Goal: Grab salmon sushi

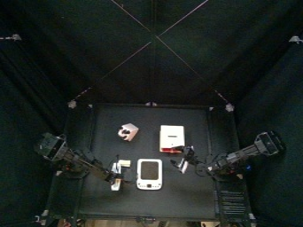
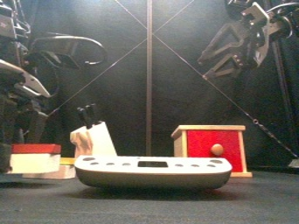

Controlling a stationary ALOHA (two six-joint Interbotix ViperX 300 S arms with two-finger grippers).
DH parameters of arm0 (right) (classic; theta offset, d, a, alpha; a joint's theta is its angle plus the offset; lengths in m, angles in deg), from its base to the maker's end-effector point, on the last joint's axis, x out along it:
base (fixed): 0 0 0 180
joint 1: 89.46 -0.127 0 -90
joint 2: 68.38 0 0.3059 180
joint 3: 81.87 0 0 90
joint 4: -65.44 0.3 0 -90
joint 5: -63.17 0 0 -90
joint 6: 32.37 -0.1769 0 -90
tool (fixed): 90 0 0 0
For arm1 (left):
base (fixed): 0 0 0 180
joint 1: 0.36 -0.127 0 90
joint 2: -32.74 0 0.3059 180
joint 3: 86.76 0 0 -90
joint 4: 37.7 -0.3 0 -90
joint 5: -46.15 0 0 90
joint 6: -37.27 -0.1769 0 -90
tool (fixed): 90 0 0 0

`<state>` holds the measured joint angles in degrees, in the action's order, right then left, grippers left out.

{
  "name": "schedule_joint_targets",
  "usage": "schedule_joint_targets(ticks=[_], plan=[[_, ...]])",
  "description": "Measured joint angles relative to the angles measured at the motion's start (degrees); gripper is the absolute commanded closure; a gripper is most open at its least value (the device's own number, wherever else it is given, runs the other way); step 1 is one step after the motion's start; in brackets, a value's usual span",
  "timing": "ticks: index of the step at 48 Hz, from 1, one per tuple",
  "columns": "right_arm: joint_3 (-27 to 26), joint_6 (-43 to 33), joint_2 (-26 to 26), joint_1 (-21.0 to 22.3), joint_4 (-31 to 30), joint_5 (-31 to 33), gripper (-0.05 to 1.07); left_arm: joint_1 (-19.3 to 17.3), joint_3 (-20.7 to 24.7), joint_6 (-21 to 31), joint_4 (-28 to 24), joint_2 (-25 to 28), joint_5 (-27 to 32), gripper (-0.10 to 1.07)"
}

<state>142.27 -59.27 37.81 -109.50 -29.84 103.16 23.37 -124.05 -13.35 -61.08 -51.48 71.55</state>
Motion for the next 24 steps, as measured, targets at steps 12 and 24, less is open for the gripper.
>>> schedule_joint_targets(ticks=[12,24], plan=[[0.0,0.0,0.0,0.0,0.2,-0.1,0.02,0.1,0.1,0.1,-0.1,-2.1,1.4,0.42],[0.1,0.0,0.0,0.0,0.3,-0.1,0.02,0.1,0.0,0.1,-1.2,-2.2,1.3,0.42]])
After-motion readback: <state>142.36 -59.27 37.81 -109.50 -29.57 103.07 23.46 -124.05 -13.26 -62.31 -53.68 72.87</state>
